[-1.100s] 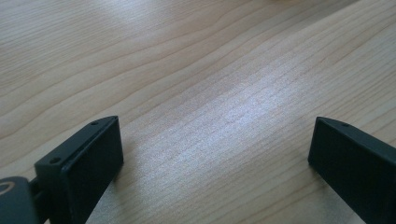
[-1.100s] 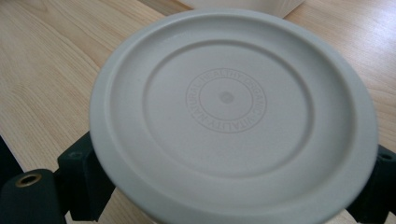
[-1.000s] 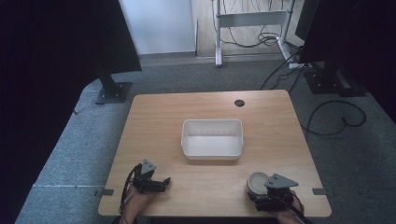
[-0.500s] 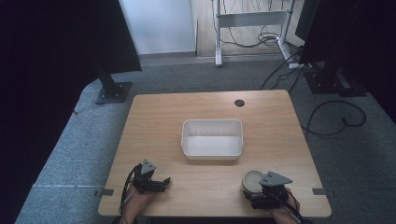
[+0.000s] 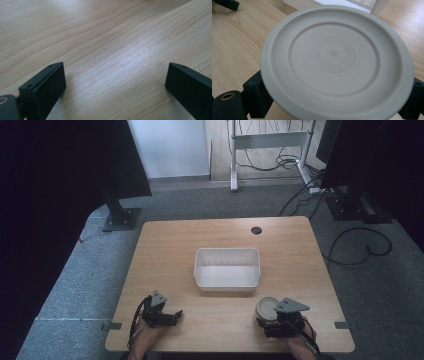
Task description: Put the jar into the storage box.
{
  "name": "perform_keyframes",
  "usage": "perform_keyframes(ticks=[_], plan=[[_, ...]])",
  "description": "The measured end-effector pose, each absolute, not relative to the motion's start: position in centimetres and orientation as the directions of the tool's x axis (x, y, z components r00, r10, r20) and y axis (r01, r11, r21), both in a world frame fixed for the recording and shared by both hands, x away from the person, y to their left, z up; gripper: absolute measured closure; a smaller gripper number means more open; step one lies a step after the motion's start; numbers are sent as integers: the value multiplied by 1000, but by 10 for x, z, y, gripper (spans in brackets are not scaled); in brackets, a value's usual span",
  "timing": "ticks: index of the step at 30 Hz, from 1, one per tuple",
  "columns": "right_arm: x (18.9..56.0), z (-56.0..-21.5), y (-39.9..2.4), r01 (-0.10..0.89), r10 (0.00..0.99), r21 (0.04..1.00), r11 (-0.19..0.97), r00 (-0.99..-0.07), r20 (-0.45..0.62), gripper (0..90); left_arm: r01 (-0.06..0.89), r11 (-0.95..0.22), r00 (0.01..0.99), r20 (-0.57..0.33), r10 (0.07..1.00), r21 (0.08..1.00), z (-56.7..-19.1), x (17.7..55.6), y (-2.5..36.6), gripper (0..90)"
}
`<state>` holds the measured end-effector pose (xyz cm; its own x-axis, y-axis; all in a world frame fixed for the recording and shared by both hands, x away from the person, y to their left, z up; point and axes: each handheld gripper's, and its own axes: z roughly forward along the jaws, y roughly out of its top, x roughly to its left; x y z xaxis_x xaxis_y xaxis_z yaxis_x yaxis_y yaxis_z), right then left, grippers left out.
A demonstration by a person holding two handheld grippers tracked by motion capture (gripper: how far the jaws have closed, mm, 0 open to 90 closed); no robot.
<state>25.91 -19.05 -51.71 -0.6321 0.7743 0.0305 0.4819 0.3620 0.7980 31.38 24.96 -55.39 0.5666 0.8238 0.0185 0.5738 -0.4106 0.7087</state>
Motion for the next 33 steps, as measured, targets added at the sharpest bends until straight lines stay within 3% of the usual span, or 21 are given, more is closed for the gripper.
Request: perform_keyframes(ticks=[33], plan=[[284,-499,-159,444,767,826,347,-641,22,93,574,-411,567,19,824,708,-554,314,250,30]])
